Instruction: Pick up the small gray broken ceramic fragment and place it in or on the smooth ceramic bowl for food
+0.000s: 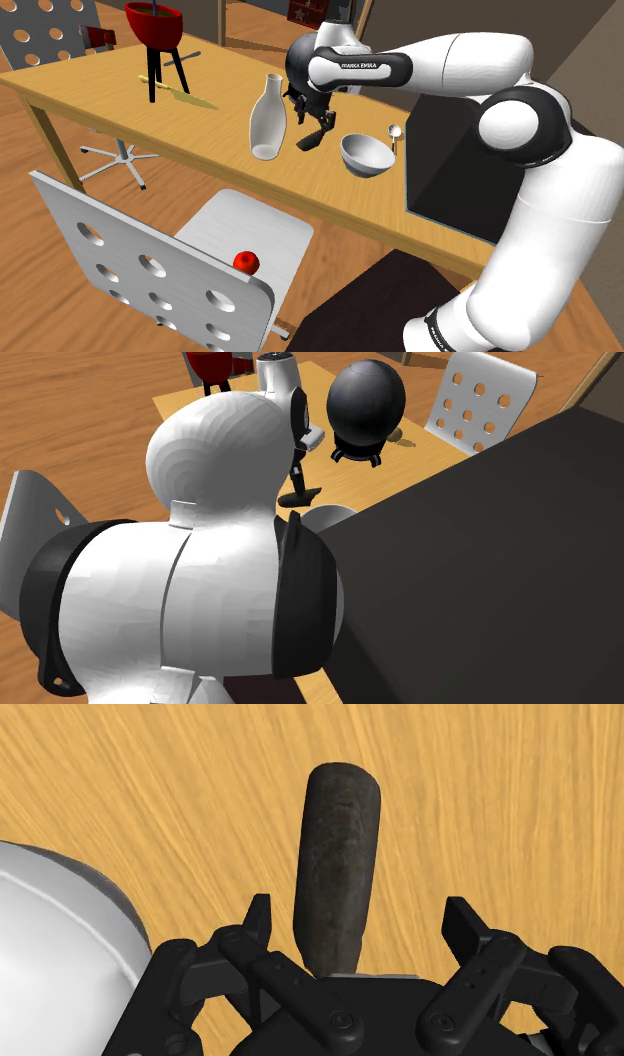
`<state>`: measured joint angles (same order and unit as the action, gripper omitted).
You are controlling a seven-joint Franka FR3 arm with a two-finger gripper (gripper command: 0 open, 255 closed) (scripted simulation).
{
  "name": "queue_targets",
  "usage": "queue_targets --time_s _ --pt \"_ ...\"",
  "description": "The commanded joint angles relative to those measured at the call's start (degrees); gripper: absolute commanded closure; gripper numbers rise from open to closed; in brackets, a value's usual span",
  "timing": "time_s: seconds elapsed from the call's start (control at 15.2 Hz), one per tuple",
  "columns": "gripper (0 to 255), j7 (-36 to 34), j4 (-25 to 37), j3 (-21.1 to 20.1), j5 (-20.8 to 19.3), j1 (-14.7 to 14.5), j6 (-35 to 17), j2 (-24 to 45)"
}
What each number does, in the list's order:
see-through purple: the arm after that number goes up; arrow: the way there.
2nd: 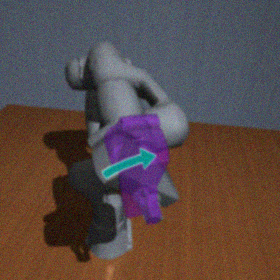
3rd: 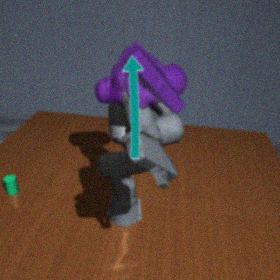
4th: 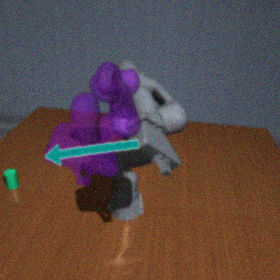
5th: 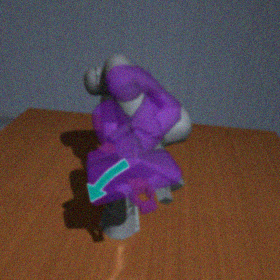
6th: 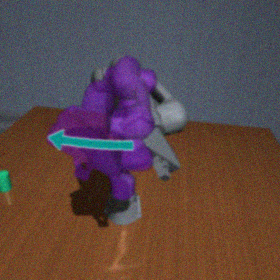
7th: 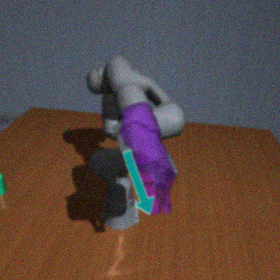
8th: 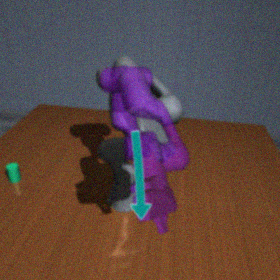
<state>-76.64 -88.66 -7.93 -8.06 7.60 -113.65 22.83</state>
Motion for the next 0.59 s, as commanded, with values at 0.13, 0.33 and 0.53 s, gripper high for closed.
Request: queue_targets --time_s 0.13,0.33,0.53 --pt "0 0.1 -0.4 0.5 0.1 0.1 -0.5 3.1" --pt "0 0.1 -0.4 0.8 0.3 -0.1 -0.5 3.1" --pt "255 0.3 -3.6 0.8 0.4 0.3 -1.9 1.3"
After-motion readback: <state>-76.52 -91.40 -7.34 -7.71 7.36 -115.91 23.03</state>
